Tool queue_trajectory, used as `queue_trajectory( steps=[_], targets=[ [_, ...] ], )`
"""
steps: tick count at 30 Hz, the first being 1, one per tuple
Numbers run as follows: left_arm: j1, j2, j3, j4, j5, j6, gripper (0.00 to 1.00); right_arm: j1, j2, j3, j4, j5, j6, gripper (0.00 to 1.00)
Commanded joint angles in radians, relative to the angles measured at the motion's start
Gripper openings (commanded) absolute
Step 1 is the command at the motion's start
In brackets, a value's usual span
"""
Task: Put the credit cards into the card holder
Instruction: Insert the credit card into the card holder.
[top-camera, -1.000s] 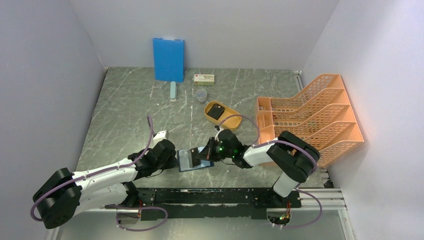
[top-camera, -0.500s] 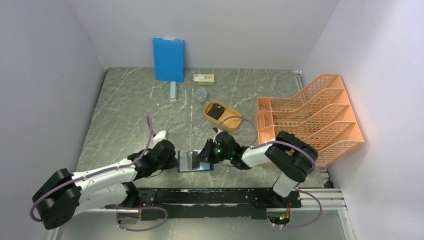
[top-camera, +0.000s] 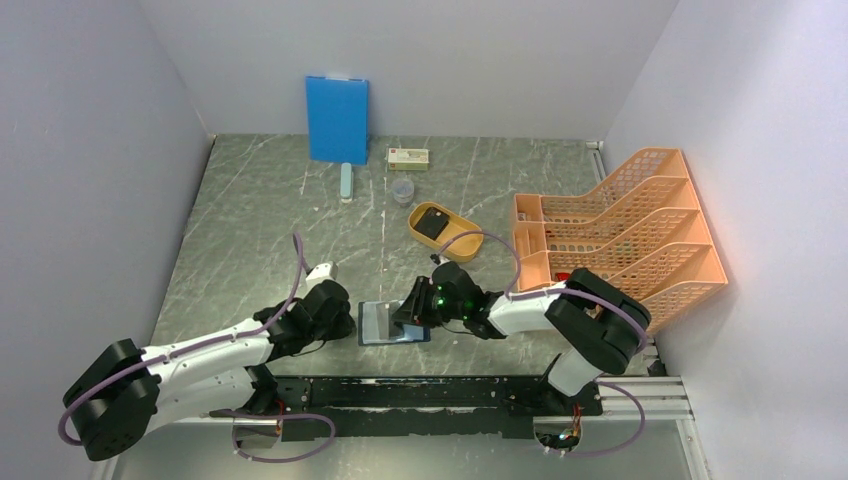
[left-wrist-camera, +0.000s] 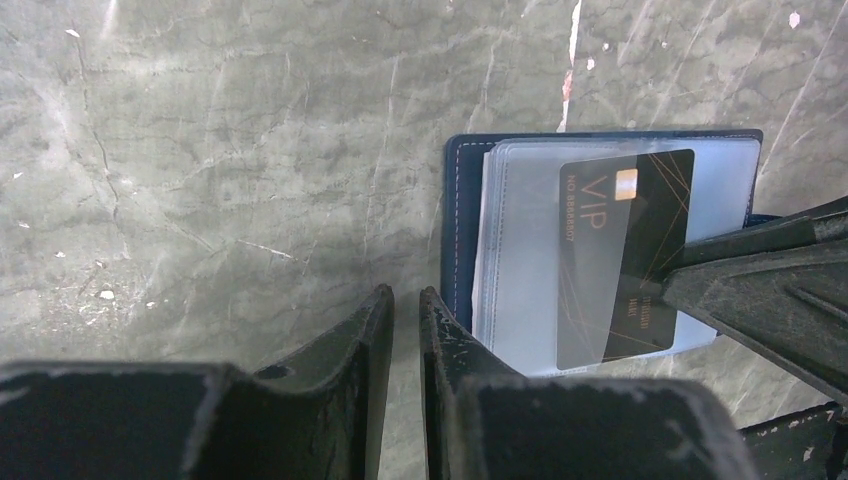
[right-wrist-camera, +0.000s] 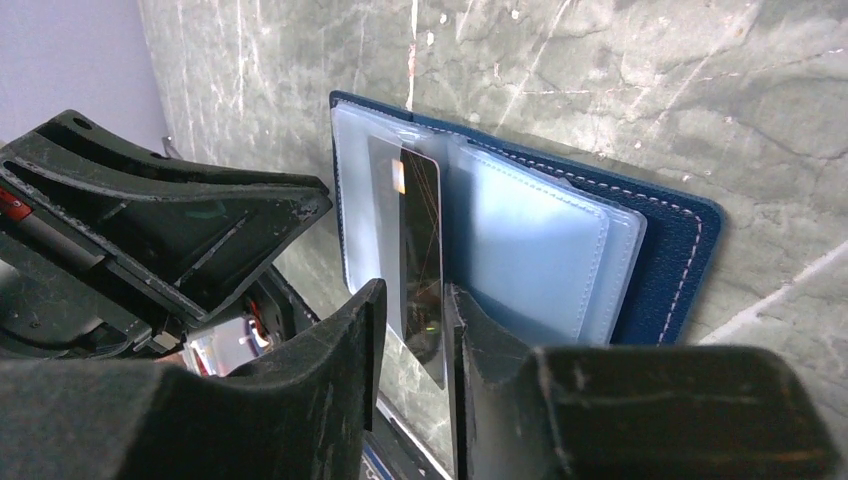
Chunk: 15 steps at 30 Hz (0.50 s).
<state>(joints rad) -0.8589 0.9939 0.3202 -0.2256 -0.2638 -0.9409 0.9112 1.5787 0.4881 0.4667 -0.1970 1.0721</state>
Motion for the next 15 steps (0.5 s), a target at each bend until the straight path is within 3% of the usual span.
queue_trajectory(
  steps=[1,15],
  targets=[
    [0.003,-0.011,-0.022,-0.003,0.023,-0.009,0.22,0.006,-0.017,0.000,-0.007,0.015,0.001,0.32],
    [0.004,-0.006,-0.038,0.037,0.060,-0.013,0.18,0.042,0.049,0.068,0.000,-0.038,-0.007,0.28]
  ],
)
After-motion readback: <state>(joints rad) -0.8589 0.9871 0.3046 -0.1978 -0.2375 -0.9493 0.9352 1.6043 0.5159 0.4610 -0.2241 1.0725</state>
